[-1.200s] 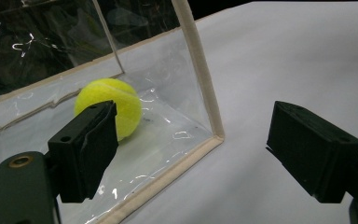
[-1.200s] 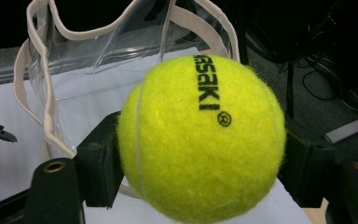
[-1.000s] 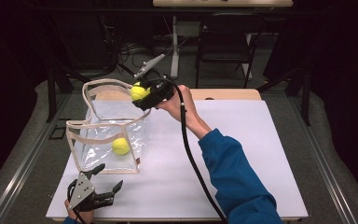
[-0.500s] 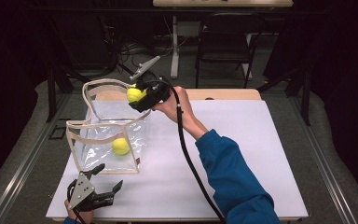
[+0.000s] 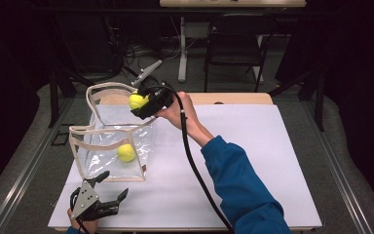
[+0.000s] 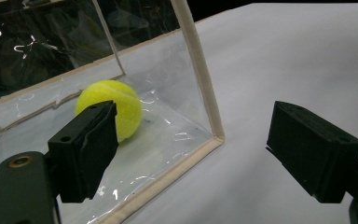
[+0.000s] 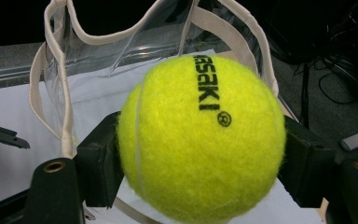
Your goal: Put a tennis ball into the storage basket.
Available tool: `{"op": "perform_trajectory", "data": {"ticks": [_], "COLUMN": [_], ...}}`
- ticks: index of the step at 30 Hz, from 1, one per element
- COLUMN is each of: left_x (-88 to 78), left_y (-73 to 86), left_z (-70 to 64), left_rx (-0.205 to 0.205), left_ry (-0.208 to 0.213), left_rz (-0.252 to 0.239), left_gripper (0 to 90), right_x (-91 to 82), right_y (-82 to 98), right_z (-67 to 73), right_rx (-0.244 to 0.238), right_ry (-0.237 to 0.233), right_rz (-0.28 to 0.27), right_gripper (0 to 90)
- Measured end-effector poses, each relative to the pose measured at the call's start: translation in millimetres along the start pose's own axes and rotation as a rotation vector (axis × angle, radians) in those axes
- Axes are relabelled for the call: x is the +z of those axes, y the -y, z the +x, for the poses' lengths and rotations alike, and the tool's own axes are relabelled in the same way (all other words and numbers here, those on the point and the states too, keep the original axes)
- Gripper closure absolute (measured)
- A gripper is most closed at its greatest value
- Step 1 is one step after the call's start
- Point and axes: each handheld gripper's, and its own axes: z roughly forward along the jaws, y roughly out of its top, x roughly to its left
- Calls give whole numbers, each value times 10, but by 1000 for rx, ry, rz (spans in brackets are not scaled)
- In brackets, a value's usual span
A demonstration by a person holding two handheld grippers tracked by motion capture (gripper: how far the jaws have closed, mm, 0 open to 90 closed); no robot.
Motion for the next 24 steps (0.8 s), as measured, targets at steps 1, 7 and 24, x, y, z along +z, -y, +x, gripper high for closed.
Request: {"op": "perform_trajectory", "data": {"ticks": [1, 7, 24], "left_x": [2, 0, -3], "left_y": [1, 0, 1], "left_z": [1, -1, 3], "left_rx": [0, 0, 0], "left_ry": [-1, 1, 0], "left_rz": [0, 0, 0], "left_gripper": [159, 159, 159], "right_x": [7, 45, 135], "right_y": [-3, -12, -26], "right_z": [5, 36, 84], "right_rx": [1, -1, -12], "right_ry": [-3, -12, -27], "right_rz": [4, 14, 47], "right_gripper": [264, 263, 263]}}
